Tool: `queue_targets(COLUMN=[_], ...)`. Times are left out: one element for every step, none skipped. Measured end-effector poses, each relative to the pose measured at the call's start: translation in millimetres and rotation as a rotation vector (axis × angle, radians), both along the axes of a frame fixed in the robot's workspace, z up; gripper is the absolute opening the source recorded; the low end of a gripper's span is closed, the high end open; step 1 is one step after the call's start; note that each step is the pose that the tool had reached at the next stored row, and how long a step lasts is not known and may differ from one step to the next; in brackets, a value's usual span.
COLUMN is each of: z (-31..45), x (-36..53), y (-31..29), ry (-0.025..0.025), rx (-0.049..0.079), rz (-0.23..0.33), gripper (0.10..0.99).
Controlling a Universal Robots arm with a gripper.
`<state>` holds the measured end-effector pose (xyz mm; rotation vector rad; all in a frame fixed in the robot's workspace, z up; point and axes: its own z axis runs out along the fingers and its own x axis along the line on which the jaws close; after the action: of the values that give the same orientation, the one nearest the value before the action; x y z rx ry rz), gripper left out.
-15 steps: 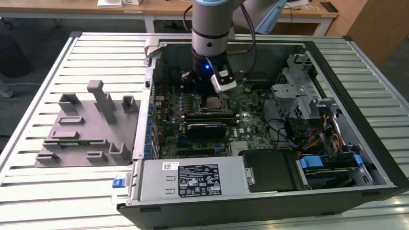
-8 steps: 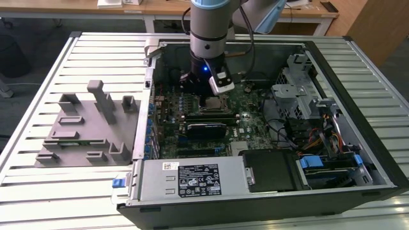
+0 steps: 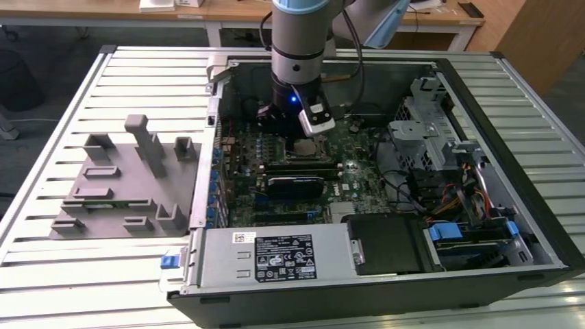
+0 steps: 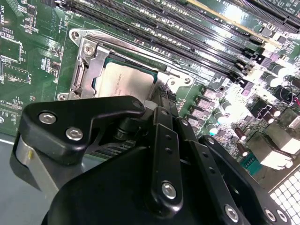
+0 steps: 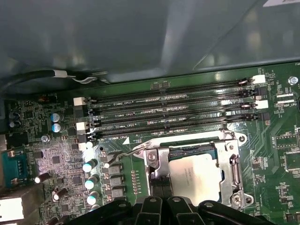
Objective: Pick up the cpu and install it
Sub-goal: 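Close the cpu cover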
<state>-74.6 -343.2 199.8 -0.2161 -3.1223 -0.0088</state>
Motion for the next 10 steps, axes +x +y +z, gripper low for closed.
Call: queue_targets(z=[0.0,0.3,0.8,1.6,2.6,3.4,3.5,3.5,3.5,3.6], x=[0.0,0.0,0.1,0.1,0.1,0.0,0.0,0.0,0.0,0.0], y=[0.0,0.0,0.1,0.2,0.1,0.0,0.1,0.1,0.1,0.0], ry=[0.0,-0.0001,-0.0005,-0.0008,-0.0004,0.0,-0.0002,-0.0003,-0.0003,-0.0002], rx=[0.0,0.0,0.001,0.001,0.001,0.0,0.0,0.0,0.0,0.0], rz=[0.0,0.0,0.0,0.0,0.0,0.0,0.0,0.0,0.0,0.0], gripper=[0.106,0.106,0.106,0.106,0.106,0.106,0.106,0.106,0.106,0.106])
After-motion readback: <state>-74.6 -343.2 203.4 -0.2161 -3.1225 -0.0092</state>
